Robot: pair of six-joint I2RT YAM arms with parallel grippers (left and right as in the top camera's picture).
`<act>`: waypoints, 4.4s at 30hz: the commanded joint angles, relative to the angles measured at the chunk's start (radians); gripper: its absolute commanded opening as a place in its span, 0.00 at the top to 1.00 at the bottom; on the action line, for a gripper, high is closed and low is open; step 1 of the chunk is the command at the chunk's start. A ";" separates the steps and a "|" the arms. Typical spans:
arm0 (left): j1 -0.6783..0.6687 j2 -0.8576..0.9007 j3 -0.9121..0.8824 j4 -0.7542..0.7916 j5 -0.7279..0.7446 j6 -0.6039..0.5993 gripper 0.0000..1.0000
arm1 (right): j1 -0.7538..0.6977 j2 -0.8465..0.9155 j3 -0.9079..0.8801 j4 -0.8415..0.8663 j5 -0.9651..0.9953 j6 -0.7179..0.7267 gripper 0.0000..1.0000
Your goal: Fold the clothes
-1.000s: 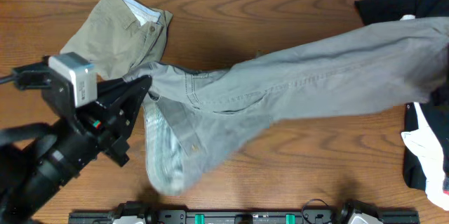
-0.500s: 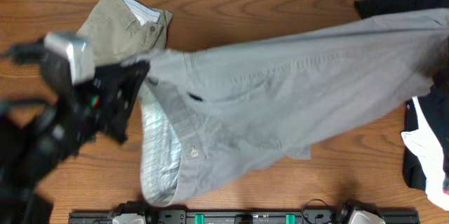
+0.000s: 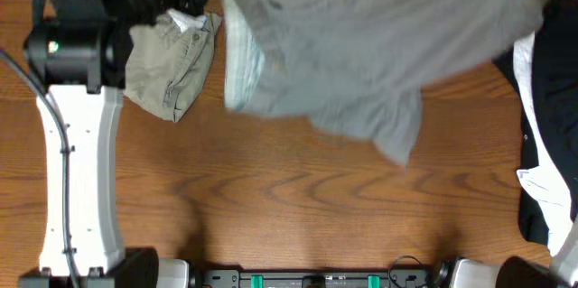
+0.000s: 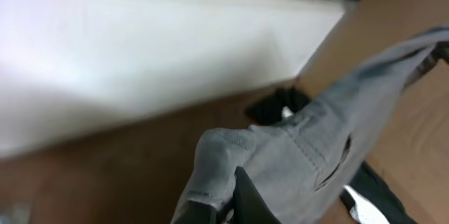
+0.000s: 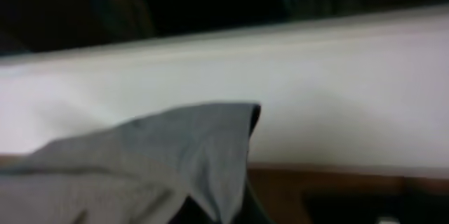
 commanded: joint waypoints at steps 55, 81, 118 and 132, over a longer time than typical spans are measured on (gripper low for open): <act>-0.069 0.100 0.241 -1.057 -0.451 0.167 0.48 | -0.005 0.134 -0.048 -0.878 0.209 -0.319 0.52; 0.069 -0.199 -0.018 -1.034 -0.765 -0.080 0.24 | 0.077 0.307 -0.049 -0.764 0.127 -0.333 0.27; -0.195 0.237 -0.625 -0.757 0.035 0.256 0.94 | 0.126 0.361 -0.050 -0.750 0.129 -0.304 0.25; -0.458 0.210 -0.626 -0.868 -0.036 0.178 0.94 | 0.124 0.362 -0.055 -0.768 0.333 -0.229 0.22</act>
